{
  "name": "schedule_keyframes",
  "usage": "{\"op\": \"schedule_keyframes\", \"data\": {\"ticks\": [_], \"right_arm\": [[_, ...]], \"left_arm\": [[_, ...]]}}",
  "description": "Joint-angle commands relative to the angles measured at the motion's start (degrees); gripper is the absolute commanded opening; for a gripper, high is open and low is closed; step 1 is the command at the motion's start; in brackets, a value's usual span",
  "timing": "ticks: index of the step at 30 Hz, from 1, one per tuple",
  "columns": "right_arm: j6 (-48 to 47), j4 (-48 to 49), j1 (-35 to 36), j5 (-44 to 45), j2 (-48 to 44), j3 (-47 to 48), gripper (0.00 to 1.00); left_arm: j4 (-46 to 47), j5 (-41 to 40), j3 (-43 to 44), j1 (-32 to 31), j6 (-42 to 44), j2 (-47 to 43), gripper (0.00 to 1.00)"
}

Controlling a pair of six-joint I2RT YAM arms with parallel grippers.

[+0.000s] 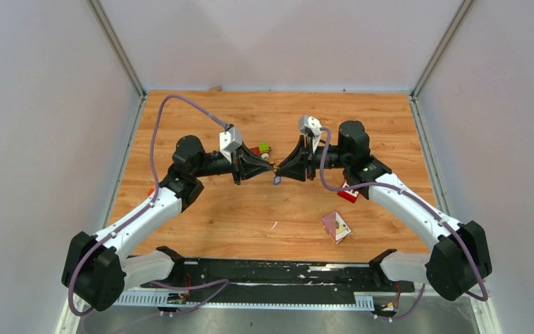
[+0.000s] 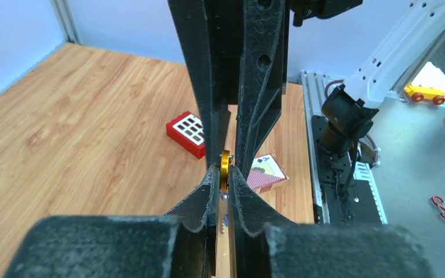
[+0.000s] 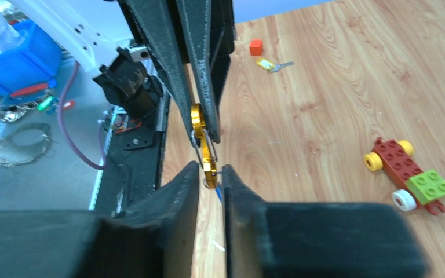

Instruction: Put the keys on the keyring

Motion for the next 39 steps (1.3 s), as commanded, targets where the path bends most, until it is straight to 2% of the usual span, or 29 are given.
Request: {"op": "schedule_keyframes", "data": {"ticks": [1,5,8,12,16,22,30,35,39], "right_arm": [[-4.6,-3.9,-0.2,3.1,-0.4,1.2,0.29],[-9.3,-8.8,-0.2,6.8,-2.1,2.0,0.47],[-11.3,-11.9,-0.3,9.1,-3.3,2.4,0.58],[-12.7,-13.3,-0.2,10.6,-5.1,2.0,0.62],[-12.4,-13.7,-0.2,9.6,-5.5,2.1,0.62],[-11.8,-14.3,-0.3,7.6,-4.5,2.5,0.62],[-12.3,-14.7,-0.3,7.1,-4.2,2.1,0.61],[-12.5,-14.7,-0.3,7.0,-3.6,2.0,0.61],[-12.4,-14.6,-0.3,6.8,-3.0,2.1,0.61]], "left_arm": [[-10.5,-2.2,3.5,0.1,10.5,-3.0,0.0],[-26.4,-3.7,8.3,2.5,20.4,-4.4,0.0],[-44.4,-7.8,13.7,6.2,31.4,-4.8,0.0],[-68.3,-14.5,19.2,13.3,47.5,-5.1,0.0],[-82.5,-22.8,20.7,20.3,61.4,-5.7,0.0],[-86.8,-29.1,19.4,33.1,71.8,-2.5,0.0],[-84.8,-32.6,20.1,45.9,79.2,9.4,0.0],[-82.0,-34.7,19.0,49.2,81.1,13.9,0.0],[-79.4,-31.9,16.4,49.2,81.0,14.8,0.0]]}}
